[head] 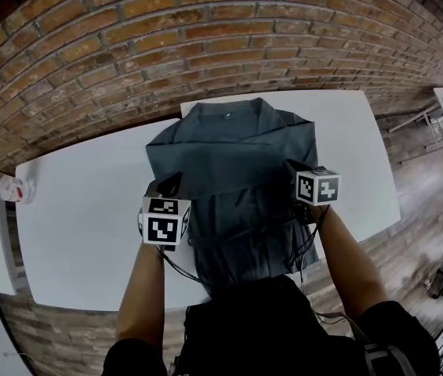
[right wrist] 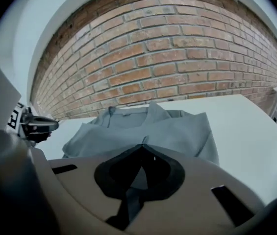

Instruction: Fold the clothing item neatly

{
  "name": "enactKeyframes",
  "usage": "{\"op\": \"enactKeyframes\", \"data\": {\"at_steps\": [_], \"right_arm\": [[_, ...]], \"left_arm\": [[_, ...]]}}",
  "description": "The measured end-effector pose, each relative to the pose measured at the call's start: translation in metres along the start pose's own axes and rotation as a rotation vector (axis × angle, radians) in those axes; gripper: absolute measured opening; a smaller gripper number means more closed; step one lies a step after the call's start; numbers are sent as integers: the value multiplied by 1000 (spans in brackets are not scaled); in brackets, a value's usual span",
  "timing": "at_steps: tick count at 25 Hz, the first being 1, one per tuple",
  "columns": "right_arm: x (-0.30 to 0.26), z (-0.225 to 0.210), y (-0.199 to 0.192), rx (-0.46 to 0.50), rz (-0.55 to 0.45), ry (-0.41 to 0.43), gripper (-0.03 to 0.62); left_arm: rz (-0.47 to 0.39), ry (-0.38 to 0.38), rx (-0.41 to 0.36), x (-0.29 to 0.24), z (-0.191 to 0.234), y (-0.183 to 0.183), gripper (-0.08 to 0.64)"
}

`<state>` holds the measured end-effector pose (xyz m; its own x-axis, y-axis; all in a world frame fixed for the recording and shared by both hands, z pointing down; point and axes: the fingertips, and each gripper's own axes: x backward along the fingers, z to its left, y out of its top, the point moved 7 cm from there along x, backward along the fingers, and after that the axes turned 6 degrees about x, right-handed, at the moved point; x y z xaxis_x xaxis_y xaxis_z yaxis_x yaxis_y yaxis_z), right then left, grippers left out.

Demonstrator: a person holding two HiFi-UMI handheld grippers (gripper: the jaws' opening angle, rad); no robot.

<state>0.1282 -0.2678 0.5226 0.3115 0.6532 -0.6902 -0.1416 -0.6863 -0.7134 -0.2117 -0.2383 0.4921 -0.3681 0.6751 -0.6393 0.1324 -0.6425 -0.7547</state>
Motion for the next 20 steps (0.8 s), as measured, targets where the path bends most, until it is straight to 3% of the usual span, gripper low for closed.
{"op": "enactKeyframes", "data": {"at_steps": [4, 10, 13, 17, 20], "right_arm": [[-15, -21, 34, 75, -42, 134, 2], [-62, -40, 87, 200, -30, 243, 22], [-90, -45, 108, 262, -2, 280, 100], [-129, -54, 123, 319, 67, 284, 121], [-153, -55, 128, 345, 132, 332, 132]], "left_arm": [[6, -5, -56, -24, 17, 24, 10], [43, -33, -105, -69, 46, 65, 123], [84, -48, -166, -98, 54, 79, 147], [135, -71, -189, -139, 59, 90, 150], [165, -61, -212, -165, 62, 95, 155]]}}
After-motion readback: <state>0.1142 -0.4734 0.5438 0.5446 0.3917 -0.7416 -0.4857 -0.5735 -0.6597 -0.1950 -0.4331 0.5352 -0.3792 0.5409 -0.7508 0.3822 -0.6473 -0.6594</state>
